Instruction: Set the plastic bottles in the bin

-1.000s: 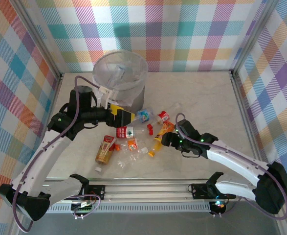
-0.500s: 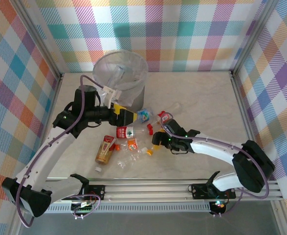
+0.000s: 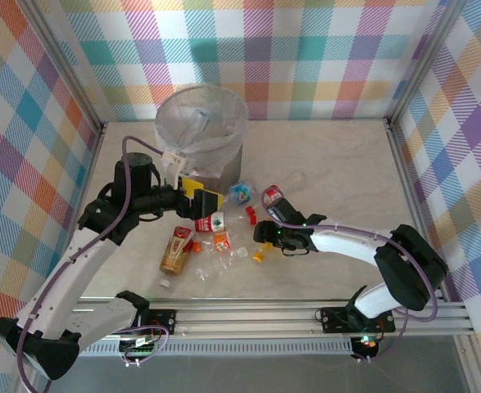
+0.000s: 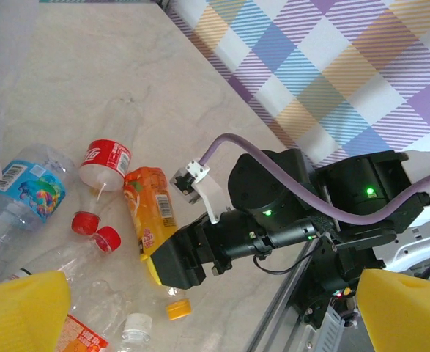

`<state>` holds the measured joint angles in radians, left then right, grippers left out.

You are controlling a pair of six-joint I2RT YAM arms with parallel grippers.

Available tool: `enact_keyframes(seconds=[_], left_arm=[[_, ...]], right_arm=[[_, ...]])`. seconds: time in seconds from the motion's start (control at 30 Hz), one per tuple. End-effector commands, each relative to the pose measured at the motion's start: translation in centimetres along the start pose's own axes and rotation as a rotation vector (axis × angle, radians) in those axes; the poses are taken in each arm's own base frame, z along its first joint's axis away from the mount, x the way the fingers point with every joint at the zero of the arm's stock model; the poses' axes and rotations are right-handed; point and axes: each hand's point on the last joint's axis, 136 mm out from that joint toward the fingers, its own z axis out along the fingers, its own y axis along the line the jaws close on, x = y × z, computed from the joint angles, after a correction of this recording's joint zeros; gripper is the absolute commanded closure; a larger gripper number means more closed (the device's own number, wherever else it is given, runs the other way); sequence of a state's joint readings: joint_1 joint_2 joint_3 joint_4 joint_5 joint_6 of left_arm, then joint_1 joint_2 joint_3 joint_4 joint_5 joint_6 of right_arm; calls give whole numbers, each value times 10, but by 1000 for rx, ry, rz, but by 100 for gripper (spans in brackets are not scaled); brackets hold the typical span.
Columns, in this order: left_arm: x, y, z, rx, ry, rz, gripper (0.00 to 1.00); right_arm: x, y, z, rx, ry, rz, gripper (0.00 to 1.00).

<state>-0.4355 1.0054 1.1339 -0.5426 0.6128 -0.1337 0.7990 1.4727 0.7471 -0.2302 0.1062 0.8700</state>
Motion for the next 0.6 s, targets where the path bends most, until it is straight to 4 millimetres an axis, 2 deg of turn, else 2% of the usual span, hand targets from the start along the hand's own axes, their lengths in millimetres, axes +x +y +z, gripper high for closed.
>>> enact_keyframes(seconds=[0.0,0.27,0.57], left_arm=[[3,-2,1,3,0,23,0],[3,1,7,12,11,17,0],[-2,2,17,35,15,-24,0]], right_arm=[[7,-21,1,107,22,-56,31],[4,-12,11,100,47,-138,43],[0,0,2,33,19,-233,45]])
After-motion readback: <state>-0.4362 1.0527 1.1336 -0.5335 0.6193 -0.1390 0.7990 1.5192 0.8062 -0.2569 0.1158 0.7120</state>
